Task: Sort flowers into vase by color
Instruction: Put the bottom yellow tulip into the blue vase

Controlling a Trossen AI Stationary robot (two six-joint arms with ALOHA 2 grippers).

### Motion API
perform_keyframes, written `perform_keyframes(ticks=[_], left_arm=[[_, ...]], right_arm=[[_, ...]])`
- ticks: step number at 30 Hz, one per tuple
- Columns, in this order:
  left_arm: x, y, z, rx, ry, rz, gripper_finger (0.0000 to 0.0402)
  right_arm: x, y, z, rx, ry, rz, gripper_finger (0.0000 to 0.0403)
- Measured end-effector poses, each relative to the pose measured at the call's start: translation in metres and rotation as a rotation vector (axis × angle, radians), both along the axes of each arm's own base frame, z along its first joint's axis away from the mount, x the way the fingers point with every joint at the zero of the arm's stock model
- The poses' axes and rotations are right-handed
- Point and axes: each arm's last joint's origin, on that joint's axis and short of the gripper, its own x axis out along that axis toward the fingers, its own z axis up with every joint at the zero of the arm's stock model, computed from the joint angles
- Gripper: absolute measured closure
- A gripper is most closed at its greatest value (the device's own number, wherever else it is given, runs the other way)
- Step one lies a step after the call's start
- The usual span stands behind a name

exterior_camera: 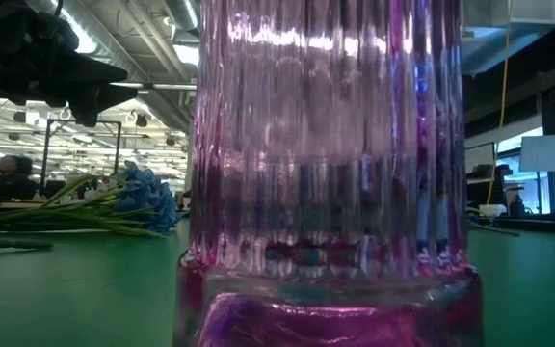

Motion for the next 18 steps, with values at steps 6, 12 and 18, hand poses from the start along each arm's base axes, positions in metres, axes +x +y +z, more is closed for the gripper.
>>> perform_keyframes(ticks=[6,12,18], left_arm=[[0.000,0.000,0.000,0.000,-0.001,0.000,0.0200],[0.000,0.000,0.000,0.000,0.000,0.000,0.0200],[0.000,0.000,0.000,0.000,0.000,0.000,0.0200]], right_arm=[[0.025,0.018,-0.049,0.015,0.173,0.271,0.0156],[0.024,0.061,-0.056,-0.068,0.287,0.342,0.0146],[0.015,0.093,-0.071,-0.248,0.364,0.347,0.0146]])
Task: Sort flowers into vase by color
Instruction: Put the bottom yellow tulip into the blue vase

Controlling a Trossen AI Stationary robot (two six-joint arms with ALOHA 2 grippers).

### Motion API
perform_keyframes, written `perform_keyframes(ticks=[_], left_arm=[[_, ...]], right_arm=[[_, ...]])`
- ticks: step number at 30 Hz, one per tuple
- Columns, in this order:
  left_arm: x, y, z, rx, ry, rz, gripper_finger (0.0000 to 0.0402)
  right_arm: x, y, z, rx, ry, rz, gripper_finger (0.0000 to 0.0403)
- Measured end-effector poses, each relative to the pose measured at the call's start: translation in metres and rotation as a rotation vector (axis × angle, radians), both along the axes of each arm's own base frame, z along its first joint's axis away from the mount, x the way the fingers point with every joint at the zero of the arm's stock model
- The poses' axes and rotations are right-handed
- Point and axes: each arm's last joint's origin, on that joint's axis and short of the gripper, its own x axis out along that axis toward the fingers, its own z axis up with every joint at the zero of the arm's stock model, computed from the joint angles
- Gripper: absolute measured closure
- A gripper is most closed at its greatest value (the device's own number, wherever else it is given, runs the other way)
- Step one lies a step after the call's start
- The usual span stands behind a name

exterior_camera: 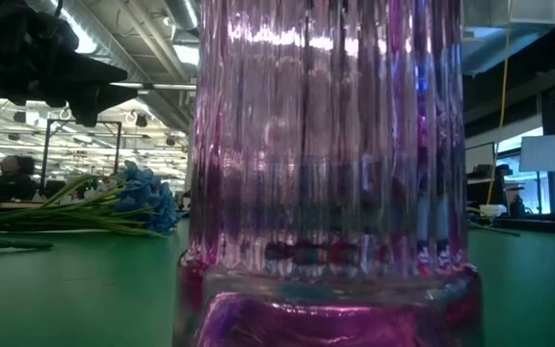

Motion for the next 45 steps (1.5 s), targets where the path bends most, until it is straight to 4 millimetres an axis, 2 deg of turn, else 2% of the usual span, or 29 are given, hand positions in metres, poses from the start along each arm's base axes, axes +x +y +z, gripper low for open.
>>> perform_keyframes(ticks=[7,15,19,24,28,33,37,40,45], left_arm=[[0.000,0.000,0.000,0.000,0.000,0.000,0.0200],[0.000,0.000,0.000,0.000,0.000,0.000,0.0200],[0.000,0.000,0.000,0.000,0.000,0.000,0.0200],[0.000,0.000,0.000,0.000,0.000,0.000,0.0200],[0.000,0.000,0.000,0.000,-0.001,0.000,0.0200],[0.000,0.000,0.000,0.000,0.000,0.000,0.0200],[0.000,0.000,0.000,0.000,-0.001,0.000,0.0200],[0.000,0.000,0.000,0.000,-0.001,0.000,0.0200],[0.000,0.000,0.000,0.000,0.000,0.000,0.0200]], right_arm=[[-0.010,-0.004,-0.034,0.026,-0.045,-0.201,0.0161],[-0.014,-0.003,-0.068,0.062,-0.186,-0.176,0.0206],[-0.019,-0.005,-0.085,-0.003,-0.253,-0.114,0.0222],[-0.026,-0.007,-0.100,-0.081,-0.246,-0.126,0.0243],[-0.025,-0.007,-0.103,-0.071,-0.238,-0.121,0.0287],[-0.030,-0.007,-0.100,-0.010,-0.242,-0.253,0.0386],[-0.049,0.008,-0.084,0.065,-0.218,-0.389,0.0378],[-0.064,0.024,-0.064,0.114,-0.223,-0.457,0.0388],[-0.091,0.047,-0.058,0.263,-0.002,-0.396,0.0389]])
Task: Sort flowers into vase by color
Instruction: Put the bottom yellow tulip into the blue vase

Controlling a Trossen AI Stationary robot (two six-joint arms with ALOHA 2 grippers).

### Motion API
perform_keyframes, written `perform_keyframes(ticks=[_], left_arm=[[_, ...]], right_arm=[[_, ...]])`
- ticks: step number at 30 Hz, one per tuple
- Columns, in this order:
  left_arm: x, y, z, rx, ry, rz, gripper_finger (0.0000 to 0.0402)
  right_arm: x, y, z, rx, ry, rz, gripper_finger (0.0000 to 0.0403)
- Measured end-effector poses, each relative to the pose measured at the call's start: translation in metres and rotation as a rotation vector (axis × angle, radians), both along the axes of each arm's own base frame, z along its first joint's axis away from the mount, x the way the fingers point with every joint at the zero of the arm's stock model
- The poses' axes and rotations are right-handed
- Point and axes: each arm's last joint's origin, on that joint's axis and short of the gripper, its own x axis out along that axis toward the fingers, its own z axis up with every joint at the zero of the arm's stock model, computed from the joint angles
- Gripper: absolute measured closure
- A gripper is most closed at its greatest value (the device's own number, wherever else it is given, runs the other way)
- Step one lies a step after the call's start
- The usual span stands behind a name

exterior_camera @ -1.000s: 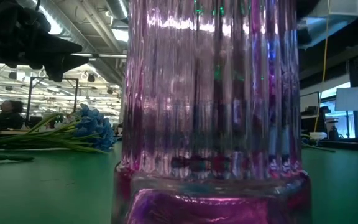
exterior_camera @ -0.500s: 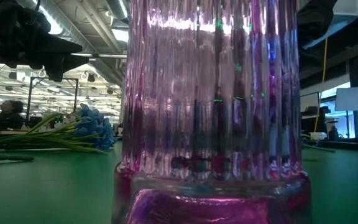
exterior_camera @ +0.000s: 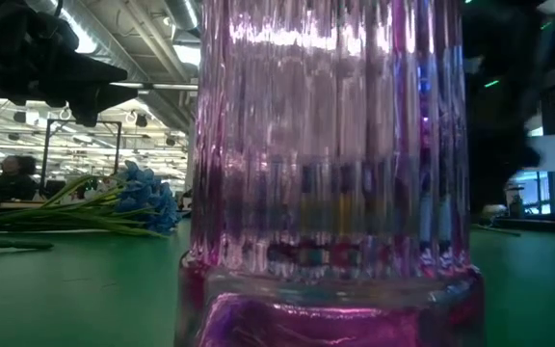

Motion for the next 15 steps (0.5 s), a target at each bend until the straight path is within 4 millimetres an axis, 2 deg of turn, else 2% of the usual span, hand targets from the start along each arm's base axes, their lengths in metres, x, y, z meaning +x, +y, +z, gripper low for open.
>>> perform_keyframes(ticks=[4,7,11,15], left_arm=[[0.000,0.000,0.000,0.000,0.000,0.000,0.0200],[0.000,0.000,0.000,0.000,0.000,0.000,0.0200],[0.000,0.000,0.000,0.000,0.000,0.000,0.0200],[0.000,0.000,0.000,0.000,0.000,0.000,0.0200]], right_arm=[[-0.008,0.021,-0.004,0.046,0.062,0.162,0.0354],[-0.011,0.031,-0.009,0.063,0.096,0.250,0.0311],[-0.009,0.032,-0.010,0.062,0.086,0.279,0.0239],[-0.001,0.031,-0.004,-0.063,-0.007,0.279,0.0189]])
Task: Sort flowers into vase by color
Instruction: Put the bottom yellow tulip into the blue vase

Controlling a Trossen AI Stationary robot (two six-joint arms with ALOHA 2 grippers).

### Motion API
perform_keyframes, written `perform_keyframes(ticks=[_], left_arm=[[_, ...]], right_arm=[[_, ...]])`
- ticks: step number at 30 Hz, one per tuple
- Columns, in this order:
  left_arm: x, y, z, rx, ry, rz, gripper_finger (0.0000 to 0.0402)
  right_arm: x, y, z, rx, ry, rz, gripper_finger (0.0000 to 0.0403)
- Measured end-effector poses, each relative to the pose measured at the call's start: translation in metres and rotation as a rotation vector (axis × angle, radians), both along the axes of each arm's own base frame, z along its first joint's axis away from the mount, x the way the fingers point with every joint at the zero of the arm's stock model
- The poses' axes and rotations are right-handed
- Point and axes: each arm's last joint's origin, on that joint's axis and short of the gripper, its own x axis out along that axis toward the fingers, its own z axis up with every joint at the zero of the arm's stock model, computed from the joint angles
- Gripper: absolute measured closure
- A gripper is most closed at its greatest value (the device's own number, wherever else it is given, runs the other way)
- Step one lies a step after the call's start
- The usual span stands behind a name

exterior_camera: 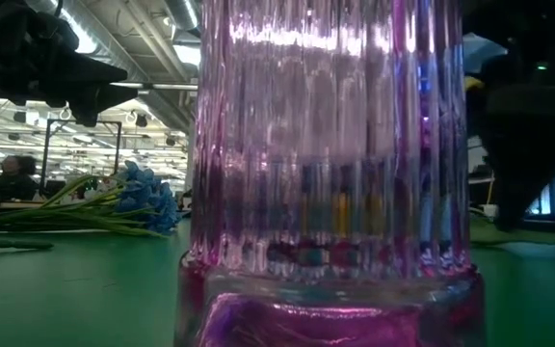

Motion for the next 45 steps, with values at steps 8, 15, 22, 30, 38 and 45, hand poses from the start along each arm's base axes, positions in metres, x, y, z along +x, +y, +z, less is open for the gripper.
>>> perform_keyframes(ticks=[8,15,22,30,38,45], left_arm=[[0.000,0.000,0.000,0.000,0.000,0.000,0.0200],[0.000,0.000,0.000,0.000,0.000,0.000,0.0200],[0.000,0.000,0.000,0.000,0.000,0.000,0.0200],[0.000,0.000,0.000,0.000,0.000,0.000,0.0200],[0.000,0.000,0.000,0.000,0.000,0.000,0.0200],[0.000,0.000,0.000,0.000,0.000,0.000,0.0200]], right_arm=[[0.011,-0.019,-0.001,-0.157,-0.085,0.039,0.0213],[0.025,-0.042,0.002,-0.175,-0.148,0.036,0.0272],[0.032,-0.054,-0.015,-0.100,-0.077,0.020,0.0301],[0.035,-0.050,-0.029,-0.091,-0.029,0.028,0.0303],[0.038,-0.050,-0.012,-0.079,-0.067,0.018,0.0339],[0.059,-0.046,0.075,-0.080,-0.377,0.055,0.0382]])
